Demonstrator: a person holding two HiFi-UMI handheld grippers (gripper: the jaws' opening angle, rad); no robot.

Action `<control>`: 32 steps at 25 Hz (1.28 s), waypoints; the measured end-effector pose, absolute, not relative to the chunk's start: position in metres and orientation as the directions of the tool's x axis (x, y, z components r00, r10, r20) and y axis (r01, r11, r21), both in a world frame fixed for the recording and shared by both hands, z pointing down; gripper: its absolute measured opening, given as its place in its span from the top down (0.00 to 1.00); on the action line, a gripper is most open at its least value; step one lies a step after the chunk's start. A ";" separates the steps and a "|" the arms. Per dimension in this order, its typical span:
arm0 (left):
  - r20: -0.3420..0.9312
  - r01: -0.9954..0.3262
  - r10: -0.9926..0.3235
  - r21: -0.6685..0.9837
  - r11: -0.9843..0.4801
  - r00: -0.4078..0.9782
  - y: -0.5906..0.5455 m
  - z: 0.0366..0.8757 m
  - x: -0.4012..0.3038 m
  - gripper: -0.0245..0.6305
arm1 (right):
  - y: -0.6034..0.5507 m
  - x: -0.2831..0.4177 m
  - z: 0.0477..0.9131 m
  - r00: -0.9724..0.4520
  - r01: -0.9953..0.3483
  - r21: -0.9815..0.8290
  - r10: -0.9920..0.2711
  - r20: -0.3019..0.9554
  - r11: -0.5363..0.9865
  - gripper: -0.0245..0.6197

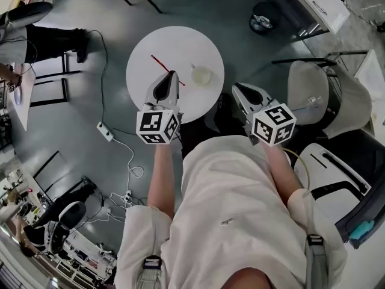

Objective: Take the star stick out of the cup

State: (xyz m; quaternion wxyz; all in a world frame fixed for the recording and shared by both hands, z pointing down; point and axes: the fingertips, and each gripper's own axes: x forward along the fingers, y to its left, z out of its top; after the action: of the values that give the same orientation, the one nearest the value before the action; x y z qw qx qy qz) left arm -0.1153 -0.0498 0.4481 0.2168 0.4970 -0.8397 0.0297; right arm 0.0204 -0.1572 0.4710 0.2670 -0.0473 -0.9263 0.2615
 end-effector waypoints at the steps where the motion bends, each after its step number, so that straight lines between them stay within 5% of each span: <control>1: 0.385 -0.848 -0.822 0.154 0.506 -0.421 -0.046 0.442 -0.115 0.94 | -0.156 0.018 0.468 -0.855 -0.044 -0.507 0.230 0.465 0.861 0.95; 32: 0.295 -0.849 -0.861 0.216 0.482 -0.414 0.033 0.389 -0.058 0.94 | -0.082 -0.007 0.429 -0.869 0.090 -0.454 0.293 0.399 0.886 0.95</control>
State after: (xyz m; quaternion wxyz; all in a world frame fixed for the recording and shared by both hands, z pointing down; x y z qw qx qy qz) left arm -0.0580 0.0325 0.3893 0.1855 0.5086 -0.8406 -0.0165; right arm -0.0069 -0.0823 0.4285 0.2349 -0.1015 -0.9424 0.2156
